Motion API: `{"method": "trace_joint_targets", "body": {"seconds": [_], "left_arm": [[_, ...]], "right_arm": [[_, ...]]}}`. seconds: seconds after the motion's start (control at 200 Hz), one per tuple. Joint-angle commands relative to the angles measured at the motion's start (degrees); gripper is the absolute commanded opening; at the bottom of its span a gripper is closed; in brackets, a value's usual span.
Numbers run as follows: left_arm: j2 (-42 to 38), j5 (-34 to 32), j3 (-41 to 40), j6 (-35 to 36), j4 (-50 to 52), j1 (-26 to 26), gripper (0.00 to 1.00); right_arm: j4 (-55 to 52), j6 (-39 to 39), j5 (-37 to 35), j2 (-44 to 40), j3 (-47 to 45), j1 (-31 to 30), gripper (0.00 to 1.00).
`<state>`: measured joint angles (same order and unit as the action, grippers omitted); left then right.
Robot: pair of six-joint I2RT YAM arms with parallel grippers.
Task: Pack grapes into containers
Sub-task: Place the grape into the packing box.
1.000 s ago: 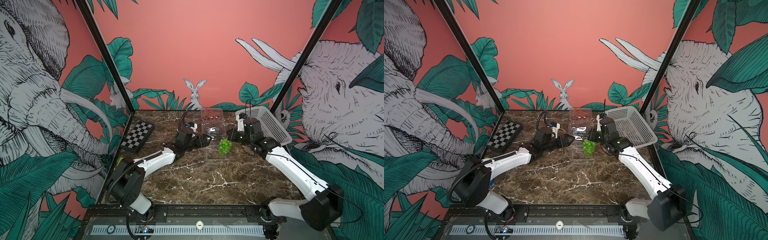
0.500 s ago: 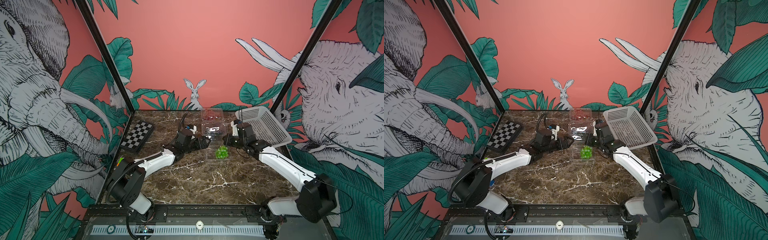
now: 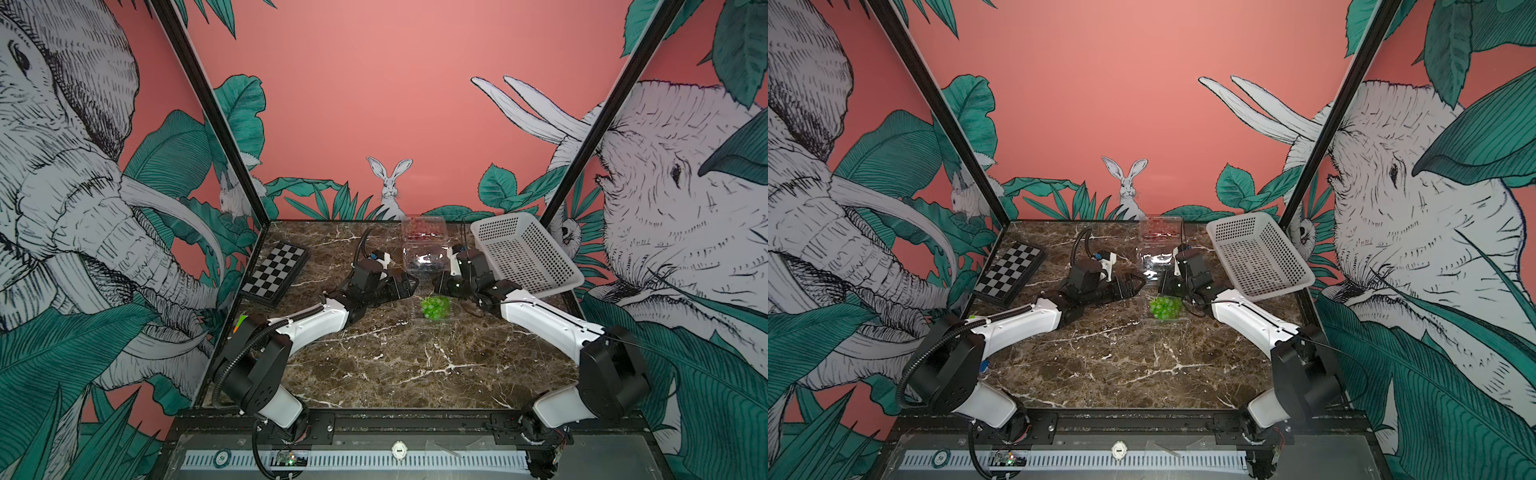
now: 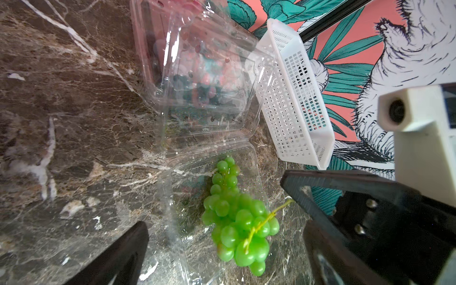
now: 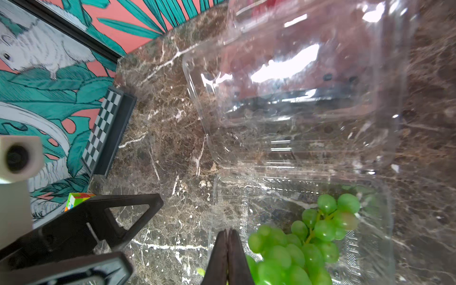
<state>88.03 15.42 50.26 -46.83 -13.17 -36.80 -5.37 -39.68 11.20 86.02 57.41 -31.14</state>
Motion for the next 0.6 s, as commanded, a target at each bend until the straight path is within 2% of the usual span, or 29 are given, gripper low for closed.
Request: {"method": "trace_joint_targets", "body": {"seconds": [0.0, 0.29, 0.595], "left_arm": [[-2.68, 0.14, -1.18, -0.42, -1.25, 0.52, 0.99], [-2.77, 0.23, -1.94, -0.54, -1.34, 0.76, 0.99], [-1.68, 0.67, -2.15, -0.98, -2.04, 1.01, 0.99]], "right_arm": [[3.95, -1.08, 0.01, 2.12, 1.42, -0.59, 0.0], [6.76, -1.69, -0.54, 8.1, 0.87, -0.77, 0.0], [5.08, 1.63, -6.07, 9.52, -0.5, -0.83, 0.0]]}}
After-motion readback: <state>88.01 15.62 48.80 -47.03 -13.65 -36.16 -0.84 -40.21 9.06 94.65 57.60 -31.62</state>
